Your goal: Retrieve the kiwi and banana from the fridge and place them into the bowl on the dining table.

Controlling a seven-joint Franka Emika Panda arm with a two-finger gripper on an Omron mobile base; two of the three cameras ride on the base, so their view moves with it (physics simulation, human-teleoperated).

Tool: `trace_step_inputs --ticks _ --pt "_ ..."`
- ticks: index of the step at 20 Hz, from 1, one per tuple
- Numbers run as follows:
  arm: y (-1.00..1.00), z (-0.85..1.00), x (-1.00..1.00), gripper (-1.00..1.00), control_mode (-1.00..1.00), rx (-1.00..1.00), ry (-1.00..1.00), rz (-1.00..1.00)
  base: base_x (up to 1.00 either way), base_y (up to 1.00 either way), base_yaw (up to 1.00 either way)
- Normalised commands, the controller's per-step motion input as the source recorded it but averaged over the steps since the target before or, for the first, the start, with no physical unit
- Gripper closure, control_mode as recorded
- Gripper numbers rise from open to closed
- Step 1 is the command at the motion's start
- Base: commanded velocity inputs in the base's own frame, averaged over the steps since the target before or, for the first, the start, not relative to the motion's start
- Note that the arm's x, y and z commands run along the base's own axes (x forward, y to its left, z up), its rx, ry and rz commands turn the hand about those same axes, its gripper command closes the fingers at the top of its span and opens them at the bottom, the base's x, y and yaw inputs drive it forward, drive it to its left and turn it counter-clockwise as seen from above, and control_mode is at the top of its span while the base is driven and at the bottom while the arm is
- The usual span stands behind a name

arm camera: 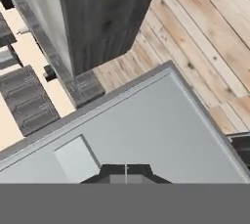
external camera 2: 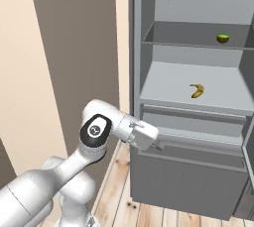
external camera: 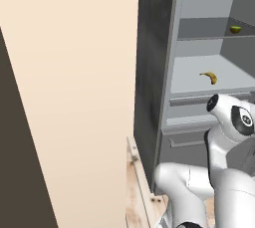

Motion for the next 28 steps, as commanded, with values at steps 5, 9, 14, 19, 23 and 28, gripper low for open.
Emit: trace_step_inputs --ticks 5,9,14,19,23,28 --pt "0.43 0.22 0.00 1.00 -1.00 0.23 0.24 0.37 0.00 0.00 0.00" --pt "0.47 0.04 0.00 1.00 -1.00 0.24 0.26 0.55 0.00 0.00 0.00" --pt "0.57 0.00 0.00 1.00 -1.00 0.25 0.15 0.66 0.00 0.00 0.00" --pt "0.51 0.00 0.00 1.00 -1.00 0.27 0.01 0.66 0.00 0.00 0.00" --pt "0.36 -0.01 -0.04 1.00 -1.00 0.25 0.00 0.46 0.00 0.00 0.00" --pt "0.31 -0.24 -0.35 1.00 -1.00 0.13 -0.07 0.06 0.00 0.00 0.00"
